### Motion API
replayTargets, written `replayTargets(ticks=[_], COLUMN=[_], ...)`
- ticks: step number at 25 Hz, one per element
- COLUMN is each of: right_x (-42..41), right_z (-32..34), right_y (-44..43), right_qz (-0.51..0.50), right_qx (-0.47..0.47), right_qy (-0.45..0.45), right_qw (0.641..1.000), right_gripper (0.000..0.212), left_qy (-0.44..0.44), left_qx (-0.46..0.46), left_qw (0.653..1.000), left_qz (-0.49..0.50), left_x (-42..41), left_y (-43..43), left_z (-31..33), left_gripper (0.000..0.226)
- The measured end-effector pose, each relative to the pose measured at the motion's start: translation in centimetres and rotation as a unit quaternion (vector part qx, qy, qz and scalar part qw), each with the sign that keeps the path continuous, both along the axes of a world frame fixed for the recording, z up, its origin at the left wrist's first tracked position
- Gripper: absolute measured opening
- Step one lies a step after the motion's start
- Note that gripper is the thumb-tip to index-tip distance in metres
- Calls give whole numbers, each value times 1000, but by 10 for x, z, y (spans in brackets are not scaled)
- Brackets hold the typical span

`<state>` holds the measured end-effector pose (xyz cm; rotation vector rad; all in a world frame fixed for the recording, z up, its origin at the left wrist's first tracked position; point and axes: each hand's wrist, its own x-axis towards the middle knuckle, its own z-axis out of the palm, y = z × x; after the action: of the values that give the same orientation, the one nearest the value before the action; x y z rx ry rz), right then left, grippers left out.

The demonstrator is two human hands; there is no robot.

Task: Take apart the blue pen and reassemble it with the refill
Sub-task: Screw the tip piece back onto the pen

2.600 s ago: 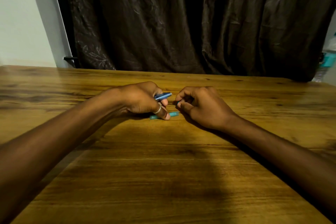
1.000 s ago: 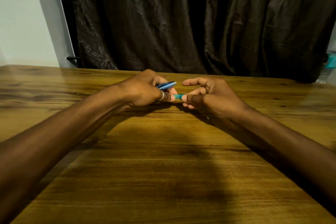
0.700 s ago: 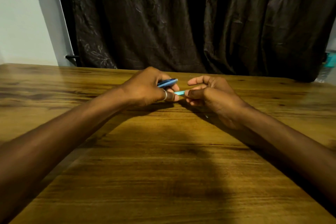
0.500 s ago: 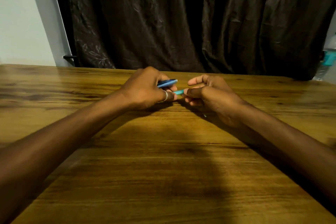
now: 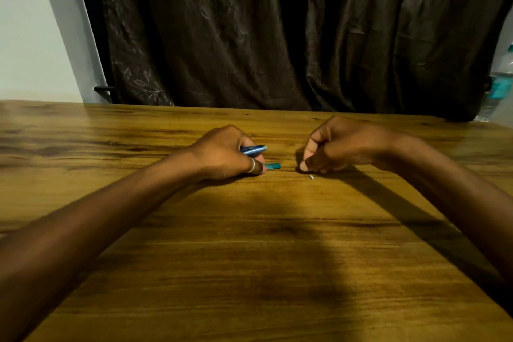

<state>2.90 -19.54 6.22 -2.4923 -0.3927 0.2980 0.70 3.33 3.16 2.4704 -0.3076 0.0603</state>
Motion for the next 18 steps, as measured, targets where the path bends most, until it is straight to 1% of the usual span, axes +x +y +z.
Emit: replayTargets(ticks=[5, 8, 9, 10, 11, 12, 13, 15, 18], right_x=[-3, -5, -6, -6, -7, -7, -7, -8, -9], right_z=[3, 6, 6, 6, 5, 5, 6, 6, 6], right_y=[-1, 0, 1, 2, 3, 4, 6, 9, 14], right_qz=[38, 59, 61, 58, 47, 30, 12, -18, -43], right_qx=[-40, -59, -57, -39, 4, 67, 139, 284, 438], right_qy=[13, 6, -5, -17, -30, -41, -46, -37, 5], right_qw=[998, 997, 996, 997, 998, 996, 989, 958, 898], right_gripper=[13, 16, 16, 16, 15, 15, 16, 18, 21], left_qy=[11, 28, 33, 36, 38, 44, 59, 77, 34], left_qx=[-40, -68, -85, -100, -118, -142, -175, -221, -226], left_qw=[999, 996, 995, 993, 990, 986, 980, 968, 967], left_qz=[-27, -40, -48, -58, -67, -73, -76, -87, -112], left_x=[-1, -2, -1, 0, 1, 1, 1, 2, 0], left_y=[1, 0, 0, 0, -1, 0, -1, 0, -3], left_z=[9, 12, 12, 14, 15, 17, 18, 18, 15], left_gripper=[14, 29, 35, 36, 31, 25, 24, 25, 24])
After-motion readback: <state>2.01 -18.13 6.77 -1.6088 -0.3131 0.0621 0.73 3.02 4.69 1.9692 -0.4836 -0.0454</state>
